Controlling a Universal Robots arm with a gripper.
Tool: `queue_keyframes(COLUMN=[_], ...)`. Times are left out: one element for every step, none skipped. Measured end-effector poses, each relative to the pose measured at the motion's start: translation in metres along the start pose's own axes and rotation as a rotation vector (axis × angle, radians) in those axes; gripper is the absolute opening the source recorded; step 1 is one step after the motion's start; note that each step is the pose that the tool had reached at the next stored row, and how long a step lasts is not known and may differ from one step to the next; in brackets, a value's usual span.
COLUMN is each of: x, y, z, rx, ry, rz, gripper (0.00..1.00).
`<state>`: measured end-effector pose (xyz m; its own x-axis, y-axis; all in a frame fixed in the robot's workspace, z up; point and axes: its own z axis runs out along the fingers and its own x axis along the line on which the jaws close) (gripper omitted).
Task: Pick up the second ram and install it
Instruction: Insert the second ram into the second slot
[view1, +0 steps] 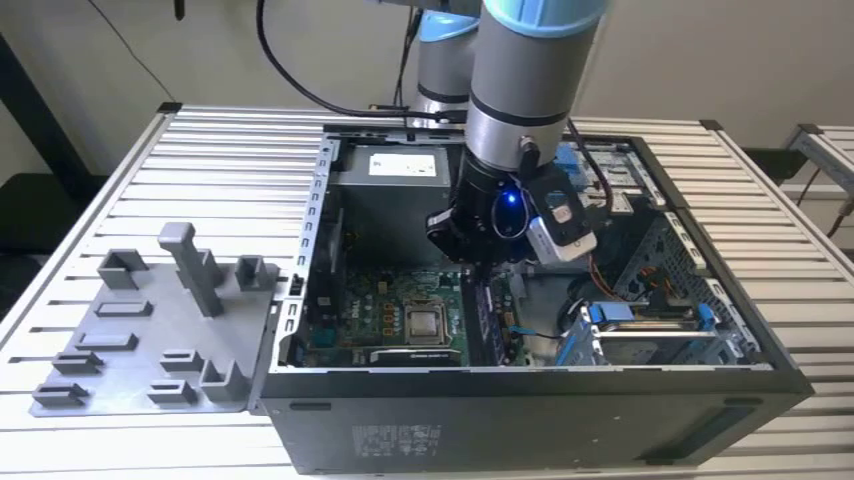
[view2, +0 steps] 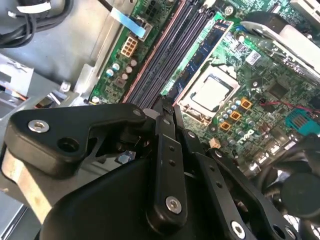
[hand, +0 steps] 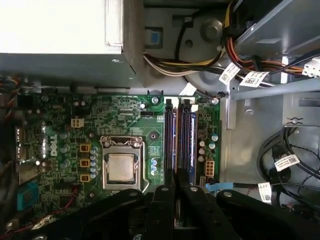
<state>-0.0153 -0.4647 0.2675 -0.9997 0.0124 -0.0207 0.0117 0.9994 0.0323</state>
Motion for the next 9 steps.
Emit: queue_keyframes(x=[0.0001,0.0002,0.0002,0.0002,0.0003,0.0003,0.0003,0.0004,0.0004], y=[-0.0003,-0.0005,-0.0009,-0.0012,-0.0015,-0.0019,-0.0027,-0.0030,-0.0031], z=[0.0017,0.0036,0.0048,0.0061,0.0080,0.0097,0.0116,0.0134,0.0151], rx=[-0.0001,0.0000,0.0000,0.0001,0.0000,-0.0001,0.0000,-0.0001,0.0000], ry=[0.0009,0.0016,0.0026,0.0033,0.0039,0.0039,0.0042,0.0043,0.0045], rz=[0.000,0.000,0.000,0.000,0.000,0.000,0.000,0.000,0.000], gripper=[0.14,0.14,0.14,0.14,0.14,0.14,0.14,0.14,0.14])
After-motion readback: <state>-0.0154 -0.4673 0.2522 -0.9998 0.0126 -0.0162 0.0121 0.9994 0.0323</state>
